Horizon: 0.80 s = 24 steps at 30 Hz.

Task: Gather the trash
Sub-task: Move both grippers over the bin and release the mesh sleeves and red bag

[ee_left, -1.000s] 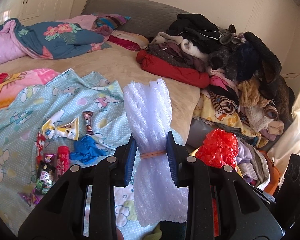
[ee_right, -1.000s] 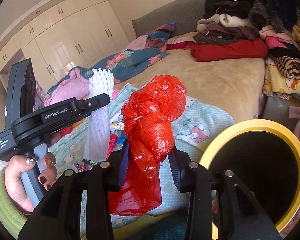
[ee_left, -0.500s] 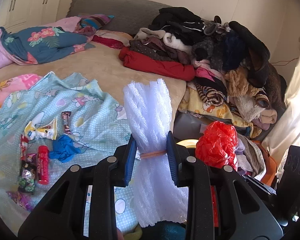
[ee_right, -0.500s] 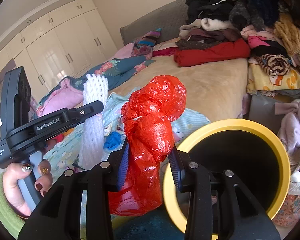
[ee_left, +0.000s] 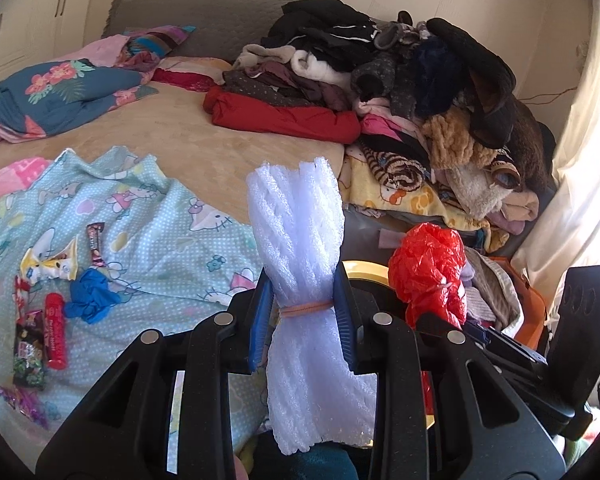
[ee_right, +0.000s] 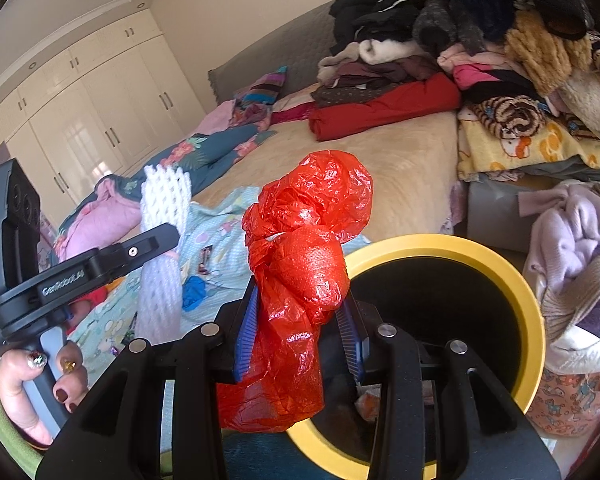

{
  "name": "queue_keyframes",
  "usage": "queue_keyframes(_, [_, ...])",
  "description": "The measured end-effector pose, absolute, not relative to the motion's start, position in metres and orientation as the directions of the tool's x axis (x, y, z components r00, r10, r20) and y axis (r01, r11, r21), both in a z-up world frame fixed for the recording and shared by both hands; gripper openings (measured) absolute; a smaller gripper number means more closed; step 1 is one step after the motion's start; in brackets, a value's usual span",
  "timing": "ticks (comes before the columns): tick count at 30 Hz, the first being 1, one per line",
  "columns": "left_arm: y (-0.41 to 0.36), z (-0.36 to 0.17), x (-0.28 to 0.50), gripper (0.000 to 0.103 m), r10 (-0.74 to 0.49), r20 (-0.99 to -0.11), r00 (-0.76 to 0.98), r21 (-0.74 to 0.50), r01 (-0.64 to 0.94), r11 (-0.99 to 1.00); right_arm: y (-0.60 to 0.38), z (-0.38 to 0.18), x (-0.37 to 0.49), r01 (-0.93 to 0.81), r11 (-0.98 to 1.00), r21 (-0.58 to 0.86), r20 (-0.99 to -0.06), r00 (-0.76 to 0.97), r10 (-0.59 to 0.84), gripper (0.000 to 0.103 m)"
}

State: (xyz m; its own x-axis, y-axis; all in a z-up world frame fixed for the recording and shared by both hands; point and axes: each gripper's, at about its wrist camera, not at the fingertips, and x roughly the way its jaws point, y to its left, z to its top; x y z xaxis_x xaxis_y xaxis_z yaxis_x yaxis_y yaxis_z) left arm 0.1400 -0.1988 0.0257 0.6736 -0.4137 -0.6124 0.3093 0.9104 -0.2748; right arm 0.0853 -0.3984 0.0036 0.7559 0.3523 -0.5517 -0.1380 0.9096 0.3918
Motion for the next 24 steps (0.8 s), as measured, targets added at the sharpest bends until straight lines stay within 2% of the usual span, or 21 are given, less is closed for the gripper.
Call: queue_keyframes(24, [-0.262,-0.009,0.137,0.023,-0.479,-0.678,0.558,-0.262,0.426,0.866,-0.465,-0.029,0.084,0.038,0.911,0.411,-0.598,0.766,0.238,0.035])
